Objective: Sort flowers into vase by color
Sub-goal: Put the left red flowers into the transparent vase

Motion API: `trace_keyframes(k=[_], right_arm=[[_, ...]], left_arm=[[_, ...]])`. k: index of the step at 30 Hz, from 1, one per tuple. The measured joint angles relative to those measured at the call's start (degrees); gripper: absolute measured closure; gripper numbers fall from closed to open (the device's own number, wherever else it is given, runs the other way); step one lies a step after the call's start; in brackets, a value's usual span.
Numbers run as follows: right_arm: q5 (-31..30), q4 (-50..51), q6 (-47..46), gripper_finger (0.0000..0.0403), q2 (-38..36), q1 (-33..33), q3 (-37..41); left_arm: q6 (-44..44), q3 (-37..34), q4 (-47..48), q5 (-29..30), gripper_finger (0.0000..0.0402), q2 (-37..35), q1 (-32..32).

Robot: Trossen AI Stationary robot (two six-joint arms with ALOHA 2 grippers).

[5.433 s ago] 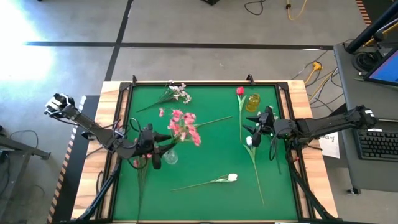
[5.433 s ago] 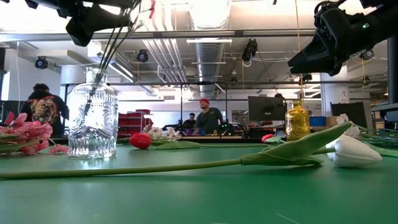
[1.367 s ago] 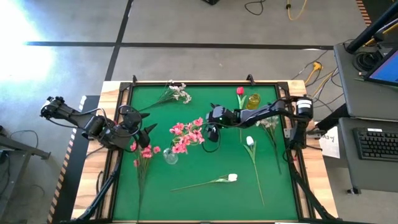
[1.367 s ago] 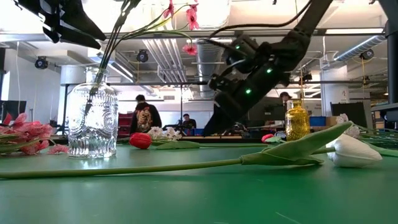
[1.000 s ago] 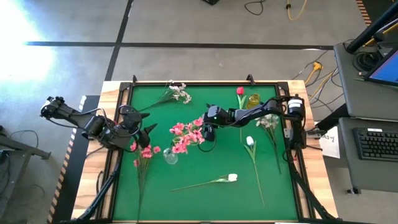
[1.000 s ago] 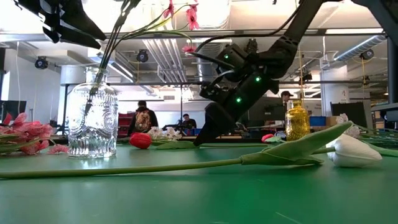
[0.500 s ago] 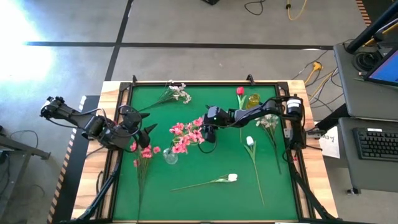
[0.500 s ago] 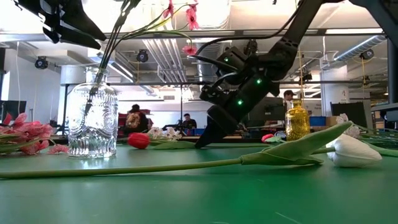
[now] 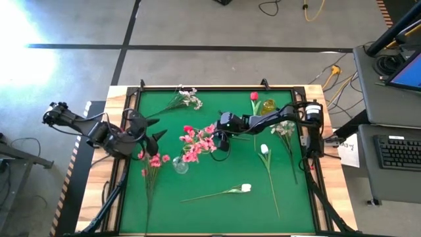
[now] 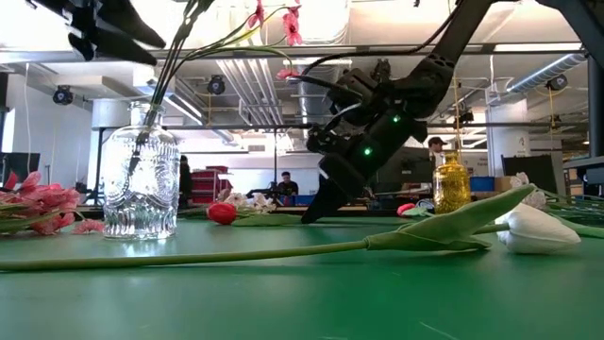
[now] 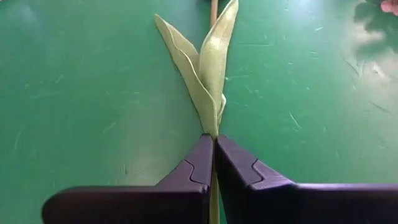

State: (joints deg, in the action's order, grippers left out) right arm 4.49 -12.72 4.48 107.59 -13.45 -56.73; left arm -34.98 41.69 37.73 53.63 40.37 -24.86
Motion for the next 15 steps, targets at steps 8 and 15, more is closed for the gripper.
trace_keyframes(k=[8,15], right_arm=[[-0.11,-2.28,-0.54,0.0394,-6.80,0.00,0.00],[-4.48,-3.17,0.32,0.0394,-15.22,-0.14,0.00]], left_arm=[[11.34,2.29,-9.14,-1.11,0.0142,-0.31,0.01],[24.06,4.08,-19.11,-6.61,0.0142,-0.32,0.00]])
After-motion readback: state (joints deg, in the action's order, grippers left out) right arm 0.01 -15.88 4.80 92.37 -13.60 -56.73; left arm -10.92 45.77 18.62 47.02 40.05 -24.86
